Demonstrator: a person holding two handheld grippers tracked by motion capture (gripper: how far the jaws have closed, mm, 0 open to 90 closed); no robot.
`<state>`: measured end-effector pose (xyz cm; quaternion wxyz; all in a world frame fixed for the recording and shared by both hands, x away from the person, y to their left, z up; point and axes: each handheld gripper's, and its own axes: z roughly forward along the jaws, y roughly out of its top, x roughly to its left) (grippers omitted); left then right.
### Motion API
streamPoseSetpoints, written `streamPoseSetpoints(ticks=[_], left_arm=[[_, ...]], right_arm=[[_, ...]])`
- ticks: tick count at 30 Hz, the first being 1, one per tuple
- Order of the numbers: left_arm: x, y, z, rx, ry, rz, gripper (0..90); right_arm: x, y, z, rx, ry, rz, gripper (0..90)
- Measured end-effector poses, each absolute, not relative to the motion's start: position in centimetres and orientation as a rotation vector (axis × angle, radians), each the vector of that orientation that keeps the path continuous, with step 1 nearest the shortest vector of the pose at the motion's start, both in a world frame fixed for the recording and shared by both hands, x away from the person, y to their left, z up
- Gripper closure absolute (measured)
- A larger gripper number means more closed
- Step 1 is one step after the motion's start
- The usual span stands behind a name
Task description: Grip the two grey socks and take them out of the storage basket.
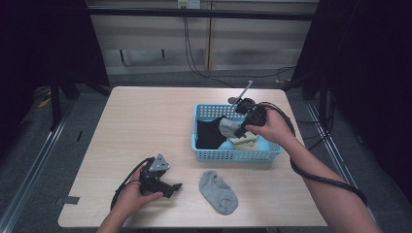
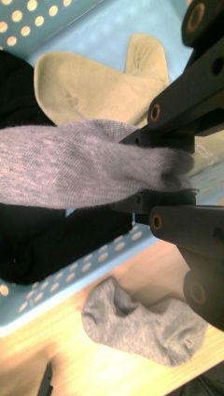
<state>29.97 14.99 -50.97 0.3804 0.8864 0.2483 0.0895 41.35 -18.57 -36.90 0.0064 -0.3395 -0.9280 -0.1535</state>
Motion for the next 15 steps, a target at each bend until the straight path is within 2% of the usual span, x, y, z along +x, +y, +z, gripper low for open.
streamPoseSetpoints(ticks=[15], left_arm=[[29.9, 15.0, -51.0, 2.263, 0.637, 0.228, 7.7]], right_arm=[[39.3, -18.0, -34.8, -0.948, -2.943, -0.539, 77.8]])
